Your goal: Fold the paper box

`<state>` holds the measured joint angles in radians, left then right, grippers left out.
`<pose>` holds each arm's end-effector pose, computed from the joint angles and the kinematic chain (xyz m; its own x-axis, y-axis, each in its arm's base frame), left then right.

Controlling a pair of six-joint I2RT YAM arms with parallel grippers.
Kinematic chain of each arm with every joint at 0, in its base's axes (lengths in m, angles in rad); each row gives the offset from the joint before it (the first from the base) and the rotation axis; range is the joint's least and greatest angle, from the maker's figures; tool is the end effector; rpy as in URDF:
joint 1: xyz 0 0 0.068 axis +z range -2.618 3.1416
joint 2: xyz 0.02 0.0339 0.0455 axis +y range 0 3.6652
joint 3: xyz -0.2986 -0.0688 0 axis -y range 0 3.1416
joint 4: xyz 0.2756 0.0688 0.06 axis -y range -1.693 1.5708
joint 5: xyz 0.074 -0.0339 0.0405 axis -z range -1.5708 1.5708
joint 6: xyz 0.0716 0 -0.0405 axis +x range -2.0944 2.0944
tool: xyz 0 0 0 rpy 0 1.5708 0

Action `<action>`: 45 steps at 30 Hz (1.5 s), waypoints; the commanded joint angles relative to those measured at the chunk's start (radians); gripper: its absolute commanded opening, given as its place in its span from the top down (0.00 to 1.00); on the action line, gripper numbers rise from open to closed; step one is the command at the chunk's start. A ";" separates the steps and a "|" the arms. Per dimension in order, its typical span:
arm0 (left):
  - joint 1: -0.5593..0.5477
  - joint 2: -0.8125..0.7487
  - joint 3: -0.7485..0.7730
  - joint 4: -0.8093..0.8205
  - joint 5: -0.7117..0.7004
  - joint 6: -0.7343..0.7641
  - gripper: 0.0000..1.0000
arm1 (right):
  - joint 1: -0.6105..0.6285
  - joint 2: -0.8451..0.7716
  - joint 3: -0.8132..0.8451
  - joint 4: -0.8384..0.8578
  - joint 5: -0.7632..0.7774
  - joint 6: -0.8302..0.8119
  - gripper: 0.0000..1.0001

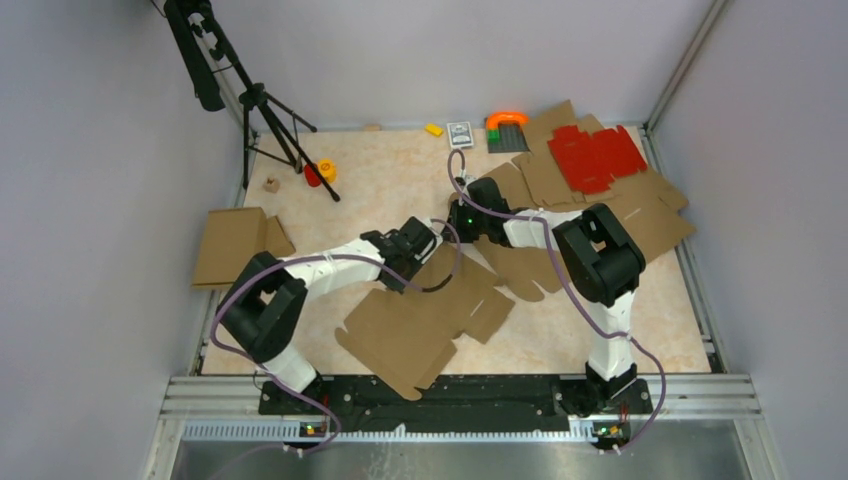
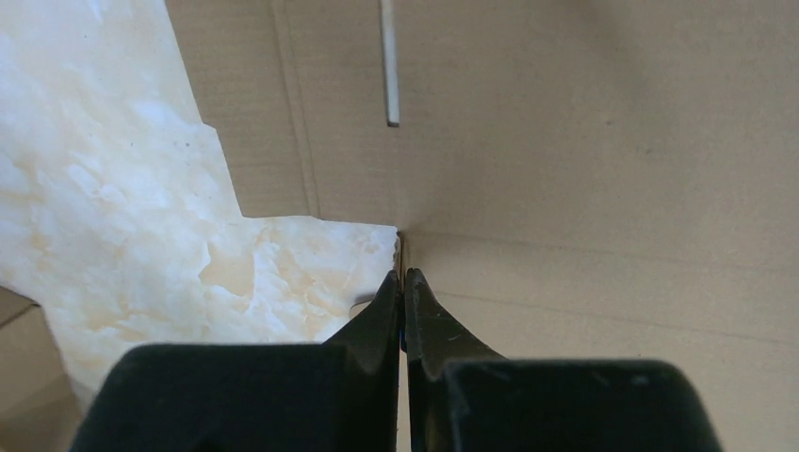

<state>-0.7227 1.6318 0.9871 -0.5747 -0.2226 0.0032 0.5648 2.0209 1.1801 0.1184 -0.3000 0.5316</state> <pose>0.2685 -0.2157 0.1588 -0.7023 0.6235 -0.3435 0.5903 0.7798 0.2084 0.3986 0.2776 0.1228 -0.8356 0.0438 -0.5476 -0.3191 0.7727 0.5487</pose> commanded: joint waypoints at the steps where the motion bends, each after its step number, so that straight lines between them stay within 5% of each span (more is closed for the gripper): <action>1: -0.088 -0.015 -0.034 0.012 -0.124 0.079 1.00 | -0.003 0.044 0.005 -0.082 0.056 -0.034 1.00; 16: -0.260 0.117 0.007 -0.041 -0.266 0.069 1.00 | -0.003 0.042 0.006 -0.082 0.054 -0.033 1.00; 21: -0.294 0.175 0.050 -0.099 -0.264 0.026 0.84 | -0.003 0.041 0.005 -0.083 0.055 -0.033 1.00; 25: -0.292 0.181 0.078 -0.131 -0.189 0.003 0.72 | -0.003 0.041 0.005 -0.083 0.055 -0.033 1.00; 33: -0.244 0.123 0.087 -0.138 -0.019 -0.046 0.68 | -0.003 0.041 0.005 -0.086 0.056 -0.033 1.00; 41: -0.116 0.109 0.070 -0.121 0.175 -0.073 0.85 | -0.003 0.041 0.006 -0.086 0.056 -0.033 1.00; 45: -0.064 0.128 0.068 -0.114 0.204 -0.089 0.82 | -0.003 0.042 0.005 -0.086 0.056 -0.033 1.00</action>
<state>-0.8284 1.7424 1.0660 -0.7116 -0.1436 -0.0402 0.5655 2.0209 1.1801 0.1112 -0.3141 0.5323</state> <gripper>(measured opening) 0.165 0.002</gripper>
